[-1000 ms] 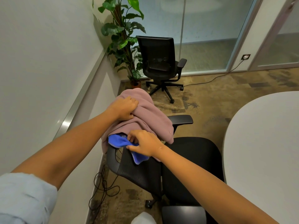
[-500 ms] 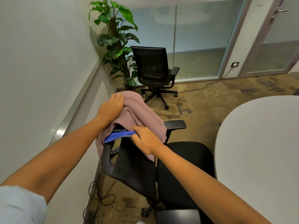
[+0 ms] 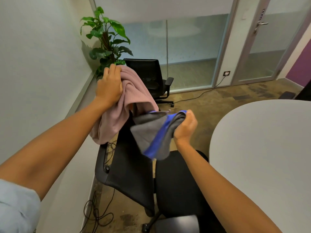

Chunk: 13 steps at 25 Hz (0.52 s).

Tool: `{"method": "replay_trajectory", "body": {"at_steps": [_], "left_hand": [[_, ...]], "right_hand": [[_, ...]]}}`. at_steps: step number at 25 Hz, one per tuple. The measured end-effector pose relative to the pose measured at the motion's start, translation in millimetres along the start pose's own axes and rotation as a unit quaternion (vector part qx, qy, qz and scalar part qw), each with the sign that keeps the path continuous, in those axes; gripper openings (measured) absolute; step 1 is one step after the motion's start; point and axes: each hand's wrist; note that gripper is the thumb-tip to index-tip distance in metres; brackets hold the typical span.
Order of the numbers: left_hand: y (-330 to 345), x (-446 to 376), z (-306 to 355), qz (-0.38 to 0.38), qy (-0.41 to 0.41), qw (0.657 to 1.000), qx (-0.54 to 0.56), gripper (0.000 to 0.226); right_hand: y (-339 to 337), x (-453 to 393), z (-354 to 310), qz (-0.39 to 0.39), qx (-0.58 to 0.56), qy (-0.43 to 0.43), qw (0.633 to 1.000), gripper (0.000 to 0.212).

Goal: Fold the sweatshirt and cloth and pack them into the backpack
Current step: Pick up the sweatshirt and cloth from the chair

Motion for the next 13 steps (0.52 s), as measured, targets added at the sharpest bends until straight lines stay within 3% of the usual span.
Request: {"method": "replay_trajectory", "body": {"at_steps": [4, 6, 10, 13], "left_hand": [[-10.7, -9.6, 52.1, 0.022, 0.016, 0.999, 0.035, 0.031], [-14.6, -7.2, 89.3, 0.023, 0.035, 0.998, 0.049, 0.029], [-20.1, 3.3, 175.1, 0.009, 0.056, 0.990, 0.131, 0.033], [-19.8, 19.3, 238.6, 0.006, 0.038, 0.973, 0.229, 0.030]], "right_hand": [[-65.3, -33.5, -15.7, 0.200, -0.083, 0.121, 0.969, 0.038], [-102.5, -45.7, -22.6, 0.270, -0.113, 0.130, 0.947, 0.038], [-172.8, -53.3, -39.5, 0.352, -0.092, 0.115, 0.924, 0.042], [-221.3, -53.6, -54.3, 0.363, -0.065, 0.103, 0.924, 0.042]]}}
Point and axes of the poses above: each hand's wrist, its own x-axis away from the middle knuckle, its own y-axis out of the palm, z = x × y, and after that the axes turned 3 degrees about -y, right-handed
